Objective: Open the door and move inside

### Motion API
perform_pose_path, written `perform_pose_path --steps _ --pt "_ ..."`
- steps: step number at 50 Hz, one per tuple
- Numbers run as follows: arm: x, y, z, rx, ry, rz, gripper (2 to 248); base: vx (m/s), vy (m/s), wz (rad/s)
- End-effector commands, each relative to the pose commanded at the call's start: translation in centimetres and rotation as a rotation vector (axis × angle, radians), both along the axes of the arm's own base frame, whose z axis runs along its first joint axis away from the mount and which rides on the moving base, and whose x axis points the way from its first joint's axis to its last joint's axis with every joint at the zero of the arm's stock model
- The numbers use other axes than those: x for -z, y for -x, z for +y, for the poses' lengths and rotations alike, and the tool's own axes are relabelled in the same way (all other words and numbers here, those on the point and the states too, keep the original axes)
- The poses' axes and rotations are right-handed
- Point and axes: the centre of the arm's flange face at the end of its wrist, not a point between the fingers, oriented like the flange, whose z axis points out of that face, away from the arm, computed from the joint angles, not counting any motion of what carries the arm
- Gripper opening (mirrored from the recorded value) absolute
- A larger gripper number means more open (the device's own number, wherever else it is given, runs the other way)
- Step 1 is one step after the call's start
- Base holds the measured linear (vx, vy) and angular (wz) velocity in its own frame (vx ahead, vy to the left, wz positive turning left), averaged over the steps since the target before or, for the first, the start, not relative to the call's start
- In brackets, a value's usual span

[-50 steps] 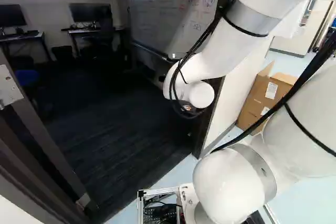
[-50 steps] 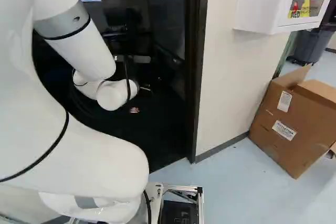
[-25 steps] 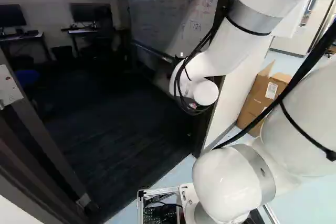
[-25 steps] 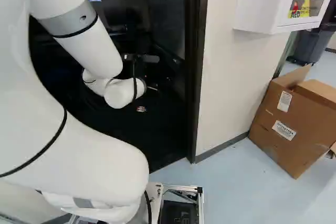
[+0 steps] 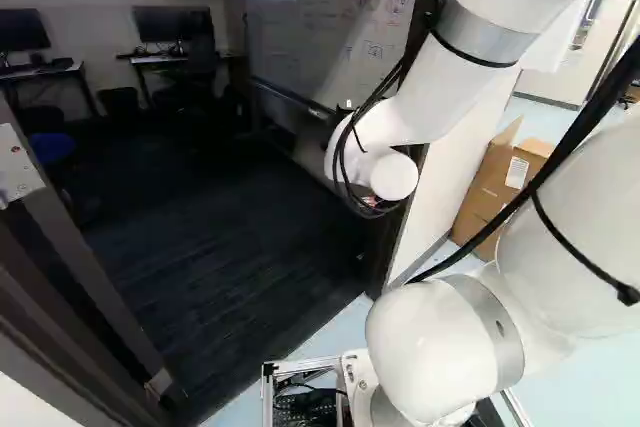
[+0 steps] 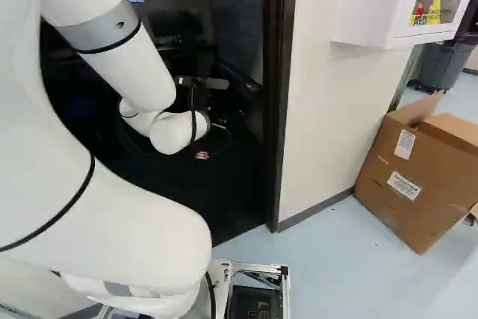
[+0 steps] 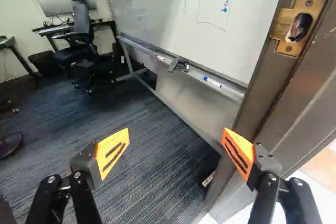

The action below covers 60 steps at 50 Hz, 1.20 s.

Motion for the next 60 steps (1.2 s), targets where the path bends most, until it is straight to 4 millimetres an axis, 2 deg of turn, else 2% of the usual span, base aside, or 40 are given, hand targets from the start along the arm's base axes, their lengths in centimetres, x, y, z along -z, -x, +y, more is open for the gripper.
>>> perform_pose_path --steps 23,36,60 --pt "0.0 0.0 0.0 0.0 0.0 0.0 247 0.0 0.0 0.0" --pt "0.0 0.0 0.0 0.0 0.0 0.0 247 0.007 0.05 0.198" --pt "0.0 0.0 0.0 0.0 0.0 0.0 247 0.0 0.013 0.063"
